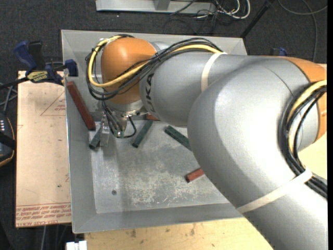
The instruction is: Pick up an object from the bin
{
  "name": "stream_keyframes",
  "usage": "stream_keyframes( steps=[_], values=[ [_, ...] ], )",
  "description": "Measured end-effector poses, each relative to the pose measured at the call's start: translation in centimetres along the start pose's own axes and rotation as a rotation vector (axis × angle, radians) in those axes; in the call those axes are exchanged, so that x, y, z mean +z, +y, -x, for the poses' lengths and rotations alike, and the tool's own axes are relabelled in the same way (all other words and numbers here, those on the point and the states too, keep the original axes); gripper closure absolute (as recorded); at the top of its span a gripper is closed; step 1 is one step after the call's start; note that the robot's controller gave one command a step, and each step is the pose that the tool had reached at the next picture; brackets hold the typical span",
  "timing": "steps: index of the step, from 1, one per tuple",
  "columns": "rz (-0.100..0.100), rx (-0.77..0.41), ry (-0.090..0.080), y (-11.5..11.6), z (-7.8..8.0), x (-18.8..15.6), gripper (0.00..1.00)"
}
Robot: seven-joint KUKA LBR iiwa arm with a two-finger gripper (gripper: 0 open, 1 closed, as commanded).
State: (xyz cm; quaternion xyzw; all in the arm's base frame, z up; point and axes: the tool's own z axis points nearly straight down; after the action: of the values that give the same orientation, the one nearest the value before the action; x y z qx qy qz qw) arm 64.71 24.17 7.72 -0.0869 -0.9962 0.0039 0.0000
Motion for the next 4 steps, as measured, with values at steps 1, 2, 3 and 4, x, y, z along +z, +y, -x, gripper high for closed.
stream_keyframes(
  steps=[1, 2, 3, 4],
  values=[
    [0.006, 0.016, 0.007, 0.7, 0.7, -0.2, 0.00],
    [0.007, 0.016, 0.007, 0.7, 0.7, -0.2, 0.00],
    [0.012, 0.127, -0.001, -0.4, 1.1, 0.5, 1.00],
    [0.013, 0.127, -0.001, -0.4, 1.1, 0.5, 1.00]
  ],
)
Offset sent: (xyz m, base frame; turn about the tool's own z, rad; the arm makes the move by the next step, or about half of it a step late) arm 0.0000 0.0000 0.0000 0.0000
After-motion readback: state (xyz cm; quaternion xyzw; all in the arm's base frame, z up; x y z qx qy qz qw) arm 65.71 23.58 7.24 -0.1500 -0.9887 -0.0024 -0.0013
